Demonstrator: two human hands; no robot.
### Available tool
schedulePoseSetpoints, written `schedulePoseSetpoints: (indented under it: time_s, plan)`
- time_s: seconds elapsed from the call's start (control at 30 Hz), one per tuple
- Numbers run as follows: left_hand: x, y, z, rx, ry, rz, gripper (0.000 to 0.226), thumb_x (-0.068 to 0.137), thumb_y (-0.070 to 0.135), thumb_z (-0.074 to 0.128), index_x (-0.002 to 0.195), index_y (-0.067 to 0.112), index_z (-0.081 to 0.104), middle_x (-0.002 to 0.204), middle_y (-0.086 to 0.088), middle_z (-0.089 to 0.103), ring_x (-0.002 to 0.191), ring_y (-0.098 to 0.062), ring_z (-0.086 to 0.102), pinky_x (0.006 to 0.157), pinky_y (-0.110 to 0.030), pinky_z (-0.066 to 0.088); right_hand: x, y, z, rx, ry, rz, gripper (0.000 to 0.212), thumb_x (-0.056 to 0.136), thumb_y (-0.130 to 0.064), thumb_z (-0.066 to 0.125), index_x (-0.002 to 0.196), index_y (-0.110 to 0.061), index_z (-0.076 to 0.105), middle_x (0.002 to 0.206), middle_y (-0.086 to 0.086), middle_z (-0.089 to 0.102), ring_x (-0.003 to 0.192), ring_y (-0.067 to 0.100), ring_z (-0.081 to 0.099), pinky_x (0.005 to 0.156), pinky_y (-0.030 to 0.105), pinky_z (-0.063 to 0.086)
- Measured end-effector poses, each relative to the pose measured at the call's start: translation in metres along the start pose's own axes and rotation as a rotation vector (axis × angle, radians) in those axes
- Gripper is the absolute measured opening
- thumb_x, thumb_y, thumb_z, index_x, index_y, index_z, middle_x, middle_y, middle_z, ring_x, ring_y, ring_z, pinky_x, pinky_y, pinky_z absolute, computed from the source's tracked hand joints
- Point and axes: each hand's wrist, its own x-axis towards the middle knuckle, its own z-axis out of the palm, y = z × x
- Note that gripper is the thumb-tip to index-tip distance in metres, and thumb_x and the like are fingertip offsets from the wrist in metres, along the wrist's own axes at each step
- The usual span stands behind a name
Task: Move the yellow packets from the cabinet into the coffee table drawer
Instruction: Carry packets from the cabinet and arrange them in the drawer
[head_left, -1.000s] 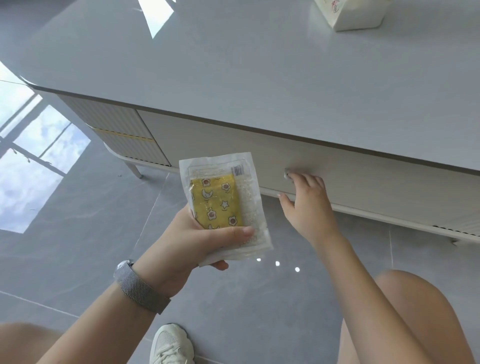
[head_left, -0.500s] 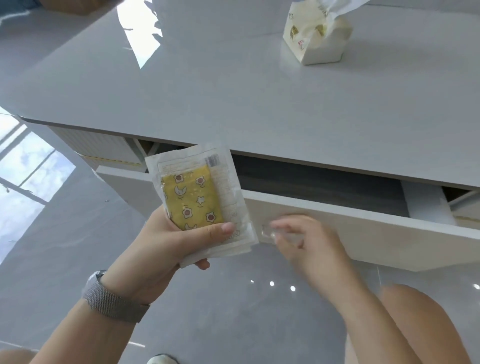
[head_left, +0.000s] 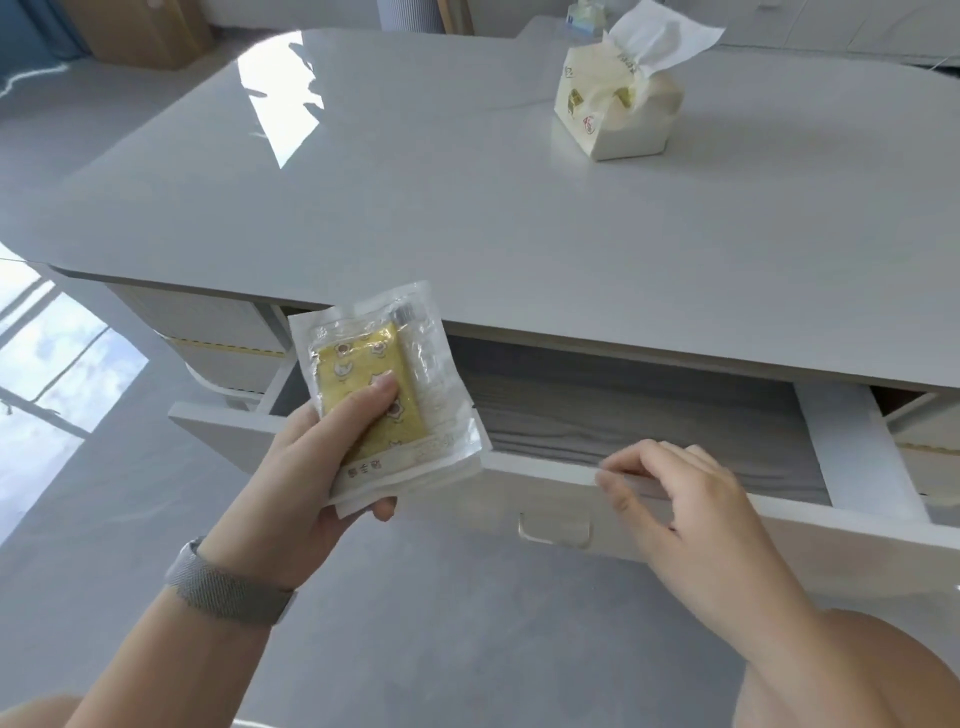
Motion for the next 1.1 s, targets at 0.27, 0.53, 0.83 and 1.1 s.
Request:
schedulePoseSetpoints:
  time_s: [0.27,0.53,0.83,1.1]
  plan:
    - [0.016,-0.007,0.008,0.014,-0.129,0.065,0.024,0.085,0.028,0.06,0.091,0.005,0.063,0.066,-0.002,0.066,0.046,-0.013,0.056,0.034,-0.022,0.042,0.002,-0.001,-0.001,0.013,-0.108,0.135,0.038,0.087,-0.053,0.054,0.063,-0.023,0.057,0.059,-0.013,0.058,0.059,0.003,0.047,0.054,0.025,0.034]
    - [0.025,-0.014,-0.004,0.121,-0.123,0.046,0.04,0.082,0.034,0.072,0.111,0.008,0.065,0.082,-0.003,0.074,0.061,-0.014,0.069,0.042,-0.024,0.051,0.067,-0.039,-0.001,0.477,-0.517,0.262,0.062,0.102,-0.048,0.027,0.077,-0.024,0.078,0.085,-0.001,0.075,0.075,0.012,0.068,0.079,0.035,0.052]
    - [0.049,-0.034,-0.03,0.534,-0.102,0.278,0.05,0.075,0.053,0.065,0.119,0.031,0.06,0.116,0.002,0.066,0.105,-0.014,0.067,0.088,-0.04,0.056,0.072,-0.098,0.054,1.086,-0.606,0.386,0.062,0.075,-0.045,0.065,0.131,-0.024,0.05,0.109,0.005,0.072,0.081,0.024,0.073,0.053,0.035,0.056]
    - [0.038,-0.025,-0.042,1.267,-0.092,0.182,0.086,0.062,0.095,0.016,0.095,0.03,0.061,0.091,0.01,0.056,0.097,-0.009,0.05,0.084,-0.031,0.05,0.068,-0.089,0.066,1.029,-0.525,0.599,0.051,0.077,-0.045,0.068,0.113,-0.008,0.067,0.078,0.006,0.071,0.052,0.016,0.063,0.034,0.019,0.034]
